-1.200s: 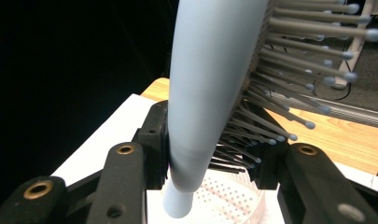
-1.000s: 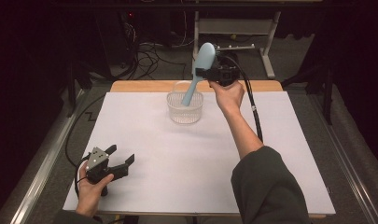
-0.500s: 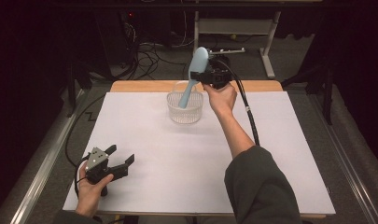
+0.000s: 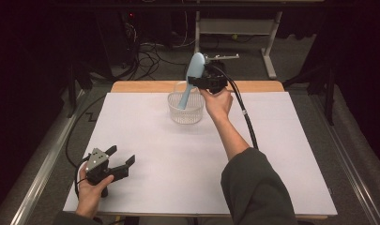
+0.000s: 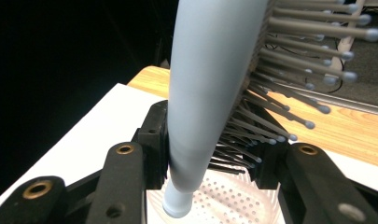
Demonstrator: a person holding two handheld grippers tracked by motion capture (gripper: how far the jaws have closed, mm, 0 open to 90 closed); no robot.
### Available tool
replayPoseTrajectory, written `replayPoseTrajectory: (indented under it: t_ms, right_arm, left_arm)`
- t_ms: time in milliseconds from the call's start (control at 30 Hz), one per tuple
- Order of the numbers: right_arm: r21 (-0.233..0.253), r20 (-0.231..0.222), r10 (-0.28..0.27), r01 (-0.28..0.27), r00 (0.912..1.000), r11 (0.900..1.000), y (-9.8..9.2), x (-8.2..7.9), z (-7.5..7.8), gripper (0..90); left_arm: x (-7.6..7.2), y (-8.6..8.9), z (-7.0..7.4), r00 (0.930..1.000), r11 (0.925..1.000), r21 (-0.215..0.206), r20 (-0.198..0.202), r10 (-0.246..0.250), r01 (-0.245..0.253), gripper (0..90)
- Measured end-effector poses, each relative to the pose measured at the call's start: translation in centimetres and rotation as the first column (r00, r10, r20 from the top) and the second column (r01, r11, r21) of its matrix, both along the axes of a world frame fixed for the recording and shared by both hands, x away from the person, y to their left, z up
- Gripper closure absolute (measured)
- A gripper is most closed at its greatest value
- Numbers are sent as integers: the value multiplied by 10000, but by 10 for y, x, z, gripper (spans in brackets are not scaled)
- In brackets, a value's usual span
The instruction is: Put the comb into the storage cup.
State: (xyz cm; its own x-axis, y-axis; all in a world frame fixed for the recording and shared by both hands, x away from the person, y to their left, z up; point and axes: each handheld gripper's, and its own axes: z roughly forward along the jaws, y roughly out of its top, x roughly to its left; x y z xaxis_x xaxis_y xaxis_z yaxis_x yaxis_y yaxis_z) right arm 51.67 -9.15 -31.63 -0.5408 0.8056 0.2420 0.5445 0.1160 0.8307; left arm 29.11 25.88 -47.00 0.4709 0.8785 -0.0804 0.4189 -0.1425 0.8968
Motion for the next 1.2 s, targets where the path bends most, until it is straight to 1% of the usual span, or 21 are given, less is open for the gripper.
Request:
replayPoseTrajectory:
  t_ms: [333,467,800,1200]
  right_arm:
    - [-122,-25,36,-37,10000,9999,7,0,-6,574]
    - [-93,-30,17,-17,10000,10000,9,0,-10,573]
    - [-139,-72,-69,68,9999,9999,10,1,-21,570]
    - [-432,-89,-95,91,9999,9990,16,0,-28,563]
  left_arm:
    - [0,0,0,10000,10000,12,-7,-11,11,189]
    - [0,0,0,10000,10000,6,-3,-14,14,189]
    - [0,0,0,10000,10000,27,-1,-13,13,189]
    - [0,0,0,10000,10000,20,0,-2,2,189]
